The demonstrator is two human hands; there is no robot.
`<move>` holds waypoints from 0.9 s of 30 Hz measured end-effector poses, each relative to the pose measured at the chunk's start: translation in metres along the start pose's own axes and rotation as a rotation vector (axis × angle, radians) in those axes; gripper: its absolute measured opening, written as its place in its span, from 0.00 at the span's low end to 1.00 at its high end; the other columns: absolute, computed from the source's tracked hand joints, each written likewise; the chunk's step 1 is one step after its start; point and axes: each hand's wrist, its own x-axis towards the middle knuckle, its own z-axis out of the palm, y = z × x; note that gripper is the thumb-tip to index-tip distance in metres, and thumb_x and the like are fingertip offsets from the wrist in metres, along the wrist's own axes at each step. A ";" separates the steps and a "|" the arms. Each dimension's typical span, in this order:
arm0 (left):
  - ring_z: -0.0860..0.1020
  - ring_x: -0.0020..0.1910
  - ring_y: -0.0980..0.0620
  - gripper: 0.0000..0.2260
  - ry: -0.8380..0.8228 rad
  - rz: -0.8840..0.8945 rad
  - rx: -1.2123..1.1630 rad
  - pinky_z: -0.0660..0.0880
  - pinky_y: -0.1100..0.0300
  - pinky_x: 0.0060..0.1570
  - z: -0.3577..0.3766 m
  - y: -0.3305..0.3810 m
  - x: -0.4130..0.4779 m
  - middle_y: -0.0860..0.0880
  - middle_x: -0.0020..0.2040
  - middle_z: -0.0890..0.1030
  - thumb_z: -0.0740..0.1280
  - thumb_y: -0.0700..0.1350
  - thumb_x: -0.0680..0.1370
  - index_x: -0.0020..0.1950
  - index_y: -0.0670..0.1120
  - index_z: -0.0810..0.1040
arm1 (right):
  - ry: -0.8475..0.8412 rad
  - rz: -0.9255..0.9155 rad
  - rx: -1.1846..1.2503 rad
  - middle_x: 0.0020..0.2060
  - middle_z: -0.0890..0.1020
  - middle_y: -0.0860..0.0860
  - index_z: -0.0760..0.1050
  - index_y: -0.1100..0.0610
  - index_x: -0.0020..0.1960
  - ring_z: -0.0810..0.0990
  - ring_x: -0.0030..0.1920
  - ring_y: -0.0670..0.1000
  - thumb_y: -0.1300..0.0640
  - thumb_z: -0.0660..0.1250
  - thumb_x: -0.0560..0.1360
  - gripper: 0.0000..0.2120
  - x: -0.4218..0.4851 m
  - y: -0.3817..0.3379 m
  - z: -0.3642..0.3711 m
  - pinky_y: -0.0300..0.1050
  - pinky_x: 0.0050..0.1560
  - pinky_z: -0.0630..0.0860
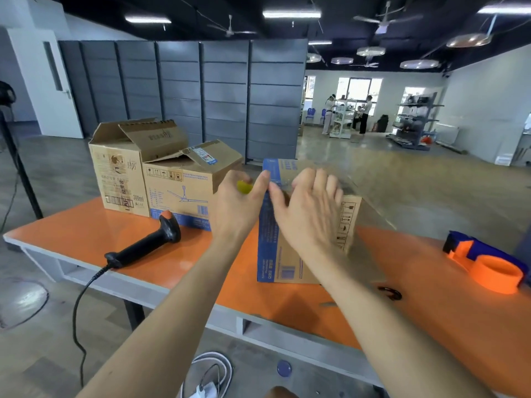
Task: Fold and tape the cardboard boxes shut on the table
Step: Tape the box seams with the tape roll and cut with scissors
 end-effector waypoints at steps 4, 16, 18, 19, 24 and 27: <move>0.75 0.49 0.52 0.19 -0.022 0.000 -0.042 0.67 0.56 0.46 0.004 -0.011 -0.001 0.62 0.42 0.74 0.66 0.67 0.77 0.53 0.52 0.76 | 0.049 -0.011 0.060 0.49 0.76 0.55 0.72 0.56 0.51 0.72 0.52 0.59 0.37 0.56 0.80 0.22 -0.004 0.004 0.004 0.56 0.56 0.70; 0.73 0.51 0.54 0.18 -0.017 -0.020 -0.120 0.66 0.56 0.50 0.010 -0.016 0.001 0.62 0.45 0.74 0.64 0.66 0.79 0.55 0.52 0.76 | -0.090 0.234 0.291 0.60 0.78 0.50 0.75 0.49 0.55 0.70 0.65 0.55 0.52 0.61 0.82 0.05 0.007 0.091 -0.028 0.54 0.68 0.62; 0.73 0.53 0.54 0.19 -0.034 -0.026 -0.136 0.66 0.56 0.51 0.009 -0.016 0.002 0.58 0.50 0.75 0.64 0.66 0.79 0.56 0.51 0.76 | -0.094 0.218 0.347 0.58 0.79 0.47 0.75 0.50 0.52 0.73 0.64 0.53 0.58 0.60 0.83 0.06 0.009 0.090 -0.029 0.53 0.67 0.64; 0.73 0.54 0.54 0.19 -0.045 -0.024 -0.141 0.66 0.56 0.52 0.008 -0.017 0.002 0.56 0.52 0.76 0.64 0.65 0.79 0.57 0.51 0.76 | -0.088 0.223 0.377 0.57 0.80 0.47 0.76 0.51 0.52 0.74 0.63 0.53 0.60 0.59 0.83 0.08 0.010 0.091 -0.029 0.53 0.66 0.67; 0.71 0.56 0.54 0.21 -0.112 -0.054 -0.196 0.66 0.56 0.54 0.007 -0.019 0.002 0.58 0.51 0.75 0.64 0.65 0.79 0.59 0.49 0.76 | -0.030 0.298 0.373 0.57 0.80 0.53 0.76 0.56 0.56 0.74 0.61 0.56 0.58 0.57 0.84 0.09 0.005 0.081 -0.020 0.51 0.65 0.66; 0.71 0.56 0.55 0.23 -0.117 -0.074 -0.230 0.65 0.57 0.54 0.008 -0.019 0.001 0.62 0.49 0.73 0.64 0.66 0.79 0.60 0.49 0.76 | 0.026 0.232 0.168 0.55 0.78 0.57 0.75 0.58 0.58 0.71 0.60 0.61 0.49 0.62 0.83 0.12 -0.002 0.066 -0.012 0.54 0.66 0.61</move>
